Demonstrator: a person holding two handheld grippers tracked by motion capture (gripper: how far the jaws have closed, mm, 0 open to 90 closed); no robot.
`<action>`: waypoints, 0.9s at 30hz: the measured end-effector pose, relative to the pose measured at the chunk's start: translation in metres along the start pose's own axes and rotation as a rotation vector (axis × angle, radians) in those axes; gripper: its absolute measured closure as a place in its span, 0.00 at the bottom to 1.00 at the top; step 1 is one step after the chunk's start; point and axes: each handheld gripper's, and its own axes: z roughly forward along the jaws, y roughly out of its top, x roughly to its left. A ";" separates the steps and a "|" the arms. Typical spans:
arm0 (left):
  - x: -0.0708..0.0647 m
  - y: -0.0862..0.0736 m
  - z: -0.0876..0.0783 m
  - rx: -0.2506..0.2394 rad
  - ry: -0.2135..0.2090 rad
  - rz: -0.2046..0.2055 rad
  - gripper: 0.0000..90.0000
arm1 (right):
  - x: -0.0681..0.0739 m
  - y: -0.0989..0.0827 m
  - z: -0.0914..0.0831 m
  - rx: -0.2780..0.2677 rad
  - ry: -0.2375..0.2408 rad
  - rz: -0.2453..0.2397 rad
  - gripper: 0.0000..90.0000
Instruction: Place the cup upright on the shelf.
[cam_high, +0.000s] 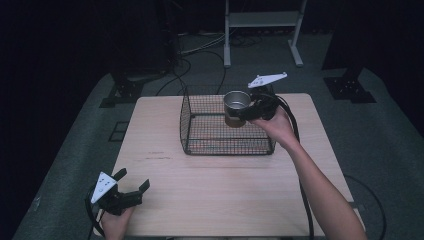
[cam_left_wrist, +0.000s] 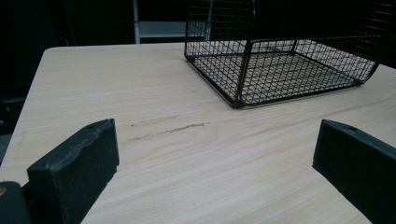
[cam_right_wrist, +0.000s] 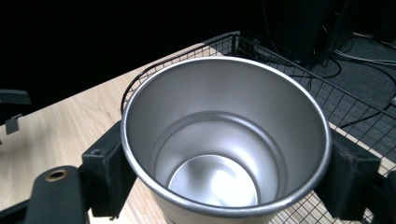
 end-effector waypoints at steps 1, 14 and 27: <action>0.000 0.000 0.000 0.000 0.000 0.000 0.00 | 0.000 0.002 0.001 0.002 -0.001 0.003 0.20; 0.001 0.000 -0.001 -0.007 0.006 -0.007 0.00 | -0.009 0.022 0.019 0.028 -0.015 -0.001 0.20; 0.002 0.000 -0.004 -0.007 0.010 -0.001 0.00 | -0.022 0.021 0.054 0.069 -0.012 0.020 0.20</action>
